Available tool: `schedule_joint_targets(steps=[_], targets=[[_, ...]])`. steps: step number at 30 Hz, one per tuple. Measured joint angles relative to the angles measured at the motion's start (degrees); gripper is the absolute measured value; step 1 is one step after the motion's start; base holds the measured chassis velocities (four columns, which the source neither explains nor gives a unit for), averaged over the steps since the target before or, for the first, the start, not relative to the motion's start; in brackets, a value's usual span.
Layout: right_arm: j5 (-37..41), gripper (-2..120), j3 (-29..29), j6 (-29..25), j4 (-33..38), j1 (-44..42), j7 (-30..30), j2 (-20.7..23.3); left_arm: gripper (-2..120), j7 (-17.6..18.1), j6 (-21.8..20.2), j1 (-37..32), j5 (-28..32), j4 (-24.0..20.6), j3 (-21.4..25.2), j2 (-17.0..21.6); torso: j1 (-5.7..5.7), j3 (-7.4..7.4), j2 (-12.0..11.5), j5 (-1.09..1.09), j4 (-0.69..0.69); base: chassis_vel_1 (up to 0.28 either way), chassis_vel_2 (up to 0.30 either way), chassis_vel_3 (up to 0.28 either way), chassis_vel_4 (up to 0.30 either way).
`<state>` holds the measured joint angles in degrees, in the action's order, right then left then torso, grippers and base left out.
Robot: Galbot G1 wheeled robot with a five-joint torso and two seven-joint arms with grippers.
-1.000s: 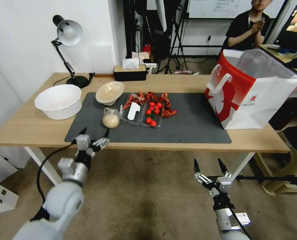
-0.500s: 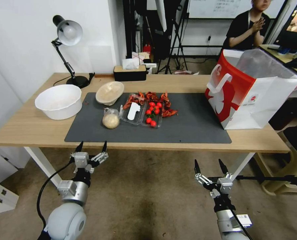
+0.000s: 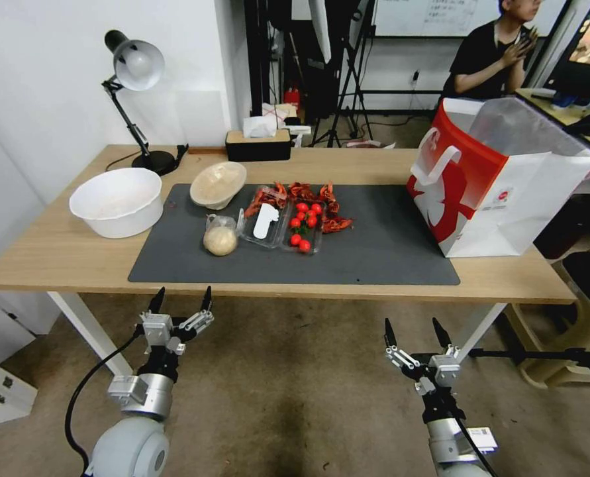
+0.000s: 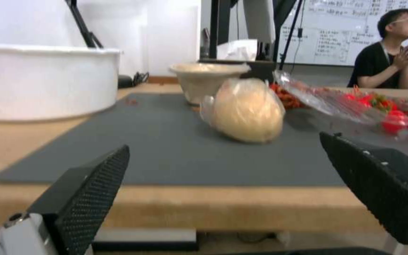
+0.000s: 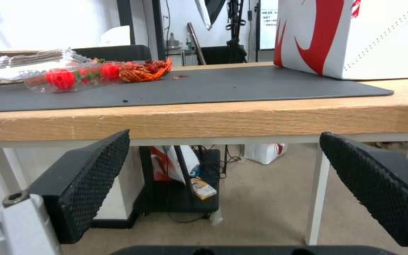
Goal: Pick up the trash from the table and place it into the takeout bag.
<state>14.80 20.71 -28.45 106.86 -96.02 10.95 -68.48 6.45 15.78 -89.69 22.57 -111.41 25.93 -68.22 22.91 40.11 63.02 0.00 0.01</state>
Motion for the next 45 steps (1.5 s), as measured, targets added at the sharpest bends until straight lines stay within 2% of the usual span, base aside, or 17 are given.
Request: schedule_joint_targets(steps=[9, 13, 20, 29, 40, 45], targets=[[-0.06, 100, 0.41, -0.11, 0.26, -0.66, 0.03, 0.12, 100, 0.44, -2.24, 6.32, 0.80, 1.27, -0.54, 2.73, 0.00, 0.00, 0.00, 0.01, 0.00, 0.000, 0.000, 0.000, 0.000], [-0.20, 100, 0.66, 0.03, 0.94, -1.12, 0.10, 0.11, 100, 1.92, -5.73, 13.24, 0.89, 3.96, -4.16, 4.20, 0.01, 0.01, 0.00, -0.01, -0.02, 0.000, 0.000, 0.000, 0.000], [-1.10, 100, 0.98, 0.41, 1.33, -1.27, 0.44, -0.11, 100, 1.93, -9.43, 18.90, 0.32, 7.41, -7.17, 5.54, 0.02, 0.01, 0.00, 0.00, -0.01, 0.000, 0.000, 0.000, 0.000], [-1.44, 100, 0.85, 0.93, 1.34, -1.08, 0.49, -0.49, 100, 1.58, -11.05, 20.00, -0.63, 8.86, -7.38, 6.44, 0.02, 0.01, 0.00, 0.00, 0.00, 0.000, 0.000, 0.000, 0.000], [-1.49, 100, 0.42, 0.97, 0.03, -0.27, 0.52, -0.77, 100, -3.24, -10.88, 21.03, 1.41, 10.21, -8.26, 6.33, 0.01, 0.00, 0.00, 0.01, -0.01, 0.000, 0.000, 0.000, 0.000], [-1.47, 100, 0.33, 0.96, -0.79, 0.14, 0.59, -0.57, 100, -3.70, -10.73, 22.82, 1.68, 12.10, -9.48, 6.09, 0.00, 0.00, 0.00, 0.00, -0.01, 0.000, 0.000, 0.000, 0.000]])
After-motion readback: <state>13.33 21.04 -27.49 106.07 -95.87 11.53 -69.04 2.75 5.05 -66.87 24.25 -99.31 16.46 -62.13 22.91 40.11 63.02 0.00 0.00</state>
